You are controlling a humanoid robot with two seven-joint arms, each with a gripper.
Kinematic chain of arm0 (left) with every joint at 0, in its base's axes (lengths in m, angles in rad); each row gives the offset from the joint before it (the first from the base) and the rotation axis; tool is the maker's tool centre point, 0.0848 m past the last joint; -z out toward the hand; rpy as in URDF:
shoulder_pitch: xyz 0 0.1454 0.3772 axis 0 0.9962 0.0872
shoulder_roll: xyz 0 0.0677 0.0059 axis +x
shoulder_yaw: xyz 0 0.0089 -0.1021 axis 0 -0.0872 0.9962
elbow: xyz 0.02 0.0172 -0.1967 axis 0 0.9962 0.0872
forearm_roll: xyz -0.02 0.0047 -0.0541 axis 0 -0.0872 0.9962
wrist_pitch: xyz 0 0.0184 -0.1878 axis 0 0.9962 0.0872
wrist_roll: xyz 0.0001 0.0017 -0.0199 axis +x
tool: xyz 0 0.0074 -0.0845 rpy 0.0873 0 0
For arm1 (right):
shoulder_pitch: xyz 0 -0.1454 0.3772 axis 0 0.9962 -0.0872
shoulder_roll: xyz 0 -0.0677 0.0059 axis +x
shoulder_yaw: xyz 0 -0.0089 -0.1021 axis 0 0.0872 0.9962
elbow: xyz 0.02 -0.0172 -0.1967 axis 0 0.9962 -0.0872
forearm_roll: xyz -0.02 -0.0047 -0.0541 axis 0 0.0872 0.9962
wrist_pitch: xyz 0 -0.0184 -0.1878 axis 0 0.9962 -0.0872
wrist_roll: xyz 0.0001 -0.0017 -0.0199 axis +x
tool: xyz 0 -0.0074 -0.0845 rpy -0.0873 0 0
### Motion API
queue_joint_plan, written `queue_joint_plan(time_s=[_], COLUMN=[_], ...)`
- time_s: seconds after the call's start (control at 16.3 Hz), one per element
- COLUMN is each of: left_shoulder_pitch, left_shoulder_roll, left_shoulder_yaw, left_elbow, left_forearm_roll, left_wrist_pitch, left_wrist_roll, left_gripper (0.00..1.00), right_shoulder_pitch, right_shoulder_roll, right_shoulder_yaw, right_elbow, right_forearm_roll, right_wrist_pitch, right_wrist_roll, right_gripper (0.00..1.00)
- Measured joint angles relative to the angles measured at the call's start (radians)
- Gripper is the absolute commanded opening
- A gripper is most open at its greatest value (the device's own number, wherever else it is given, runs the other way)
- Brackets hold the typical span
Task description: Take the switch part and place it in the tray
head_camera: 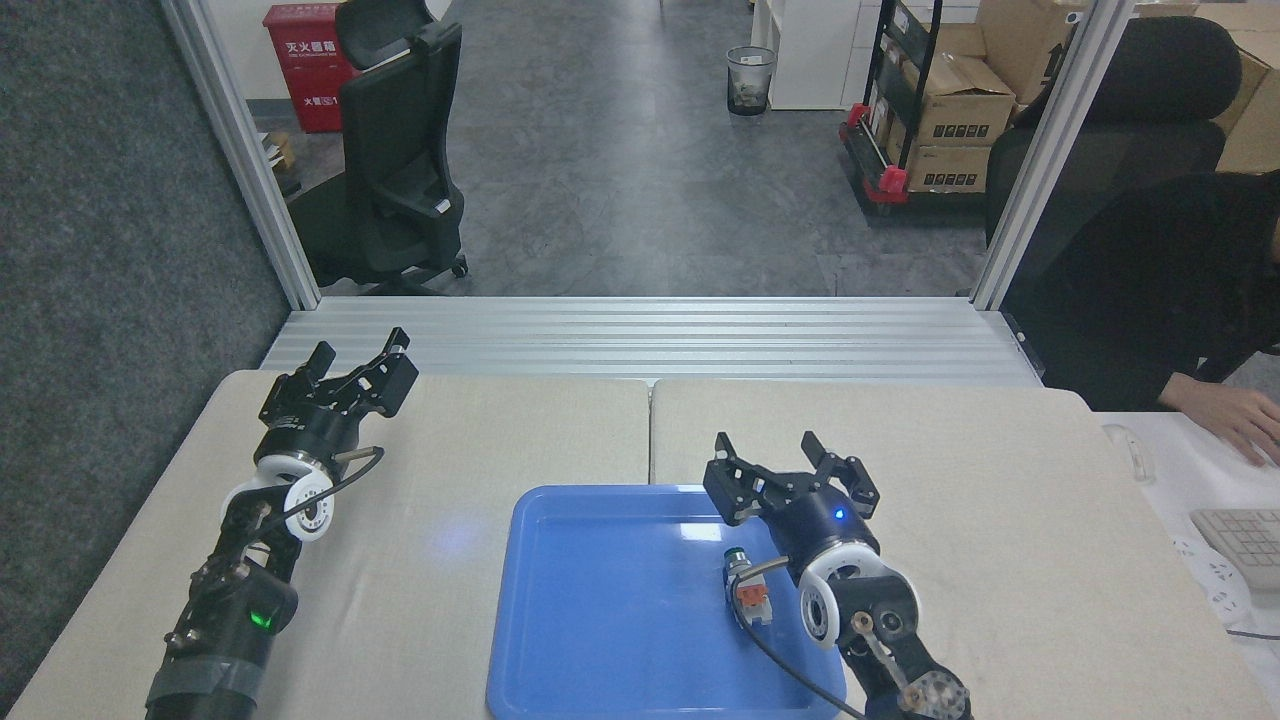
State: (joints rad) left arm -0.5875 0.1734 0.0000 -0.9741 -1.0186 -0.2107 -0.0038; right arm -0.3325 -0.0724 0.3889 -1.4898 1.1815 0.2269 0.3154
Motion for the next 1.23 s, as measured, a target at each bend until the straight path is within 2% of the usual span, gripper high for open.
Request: queue_joint_plan(time_s=[0.12,0.25,0.31,0.49,0.74,0.86,1.23], left_shoulder_pitch=[0.000,0.000,0.000,0.000,0.000,0.000,0.000], left_shoulder_roll=[0.000,0.000,0.000,0.000,0.000,0.000,0.000], left_shoulder_yaw=[0.000,0.000,0.000,0.000,0.000,0.000,0.000], left_elbow=[0.000,0.000,0.000,0.000,0.000,0.000,0.000], left_forearm_roll=[0.000,0.000,0.000,0.000,0.000,0.000,0.000], left_wrist_pitch=[0.000,0.000,0.000,0.000,0.000,0.000,0.000], left_wrist_roll=[0.000,0.000,0.000,0.000,0.000,0.000,0.000], left_gripper=[1.00,1.00,1.00,1.00,1.00,1.00,1.00], right_shoulder_pitch=[-0.078,-0.143,-0.160,-0.205,-0.207,-0.198,-0.164], right_shoulder_roll=[-0.035,-0.092,-0.113,-0.186,-0.253,-0.286,-0.354], right_shoulder_yaw=[-0.053,-0.099,-0.113,-0.160,-0.201,-0.213,-0.228], right_elbow=[0.048,0.122,0.150,0.246,0.332,0.367,0.433], right_forearm_roll=[-0.037,-0.063,-0.070,-0.095,-0.128,-0.137,-0.140], right_wrist_pitch=[-0.141,-0.285,-0.322,-0.387,-0.420,-0.423,-0.425], right_wrist_roll=[-0.067,-0.170,-0.198,-0.280,-0.442,-0.454,-0.392], right_gripper=[1.00,1.00,1.00,1.00,1.00,1.00,1.00])
